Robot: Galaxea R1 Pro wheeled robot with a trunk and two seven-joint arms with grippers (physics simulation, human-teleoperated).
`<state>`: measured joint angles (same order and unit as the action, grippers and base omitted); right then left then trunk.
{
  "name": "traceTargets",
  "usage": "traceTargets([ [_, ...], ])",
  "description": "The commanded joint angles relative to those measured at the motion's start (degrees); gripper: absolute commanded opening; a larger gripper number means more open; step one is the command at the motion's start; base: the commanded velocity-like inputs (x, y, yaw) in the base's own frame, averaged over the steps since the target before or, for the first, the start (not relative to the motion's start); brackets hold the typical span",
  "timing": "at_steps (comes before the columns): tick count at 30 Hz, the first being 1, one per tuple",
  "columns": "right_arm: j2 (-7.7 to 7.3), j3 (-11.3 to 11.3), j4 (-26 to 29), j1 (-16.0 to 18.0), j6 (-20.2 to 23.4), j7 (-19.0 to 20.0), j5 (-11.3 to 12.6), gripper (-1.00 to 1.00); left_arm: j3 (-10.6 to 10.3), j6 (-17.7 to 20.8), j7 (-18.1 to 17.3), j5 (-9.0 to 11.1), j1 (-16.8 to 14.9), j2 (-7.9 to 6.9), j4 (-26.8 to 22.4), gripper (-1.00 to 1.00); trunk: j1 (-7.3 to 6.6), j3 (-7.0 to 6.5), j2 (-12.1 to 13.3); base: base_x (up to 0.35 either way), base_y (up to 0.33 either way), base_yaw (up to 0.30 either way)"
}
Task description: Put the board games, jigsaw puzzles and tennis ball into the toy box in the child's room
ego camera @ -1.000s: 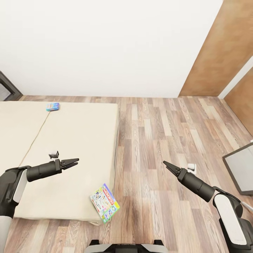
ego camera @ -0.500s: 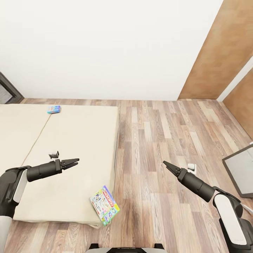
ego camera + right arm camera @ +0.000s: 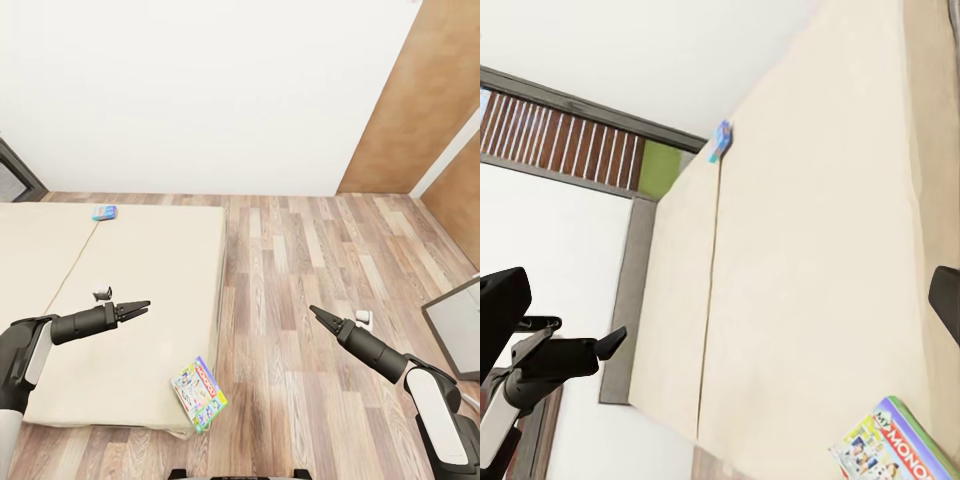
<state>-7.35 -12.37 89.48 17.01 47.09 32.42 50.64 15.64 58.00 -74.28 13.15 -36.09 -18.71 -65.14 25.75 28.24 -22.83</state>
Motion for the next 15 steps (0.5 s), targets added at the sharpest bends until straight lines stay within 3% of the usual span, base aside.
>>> traceTargets([
  [1, 0.00, -0.08, 0.01, 0.04, 0.37, 0.10, 0.07, 1.00, 0.00, 0.44, -0.07, 0.13, -0.03, -0.01, -0.01, 1.00, 0.03, -0.02, -0.09, 0.000, 0.000, 0.000],
  [15, -0.02, -0.07, 0.00, 0.04, 0.20, 0.10, 0.07, 1.00, -0.01, 0.44, -0.07, 0.13, -0.03, 0.24, -0.02, 1.00, 0.03, -1.35, -0.09, 0.000, 0.000, 0.000],
])
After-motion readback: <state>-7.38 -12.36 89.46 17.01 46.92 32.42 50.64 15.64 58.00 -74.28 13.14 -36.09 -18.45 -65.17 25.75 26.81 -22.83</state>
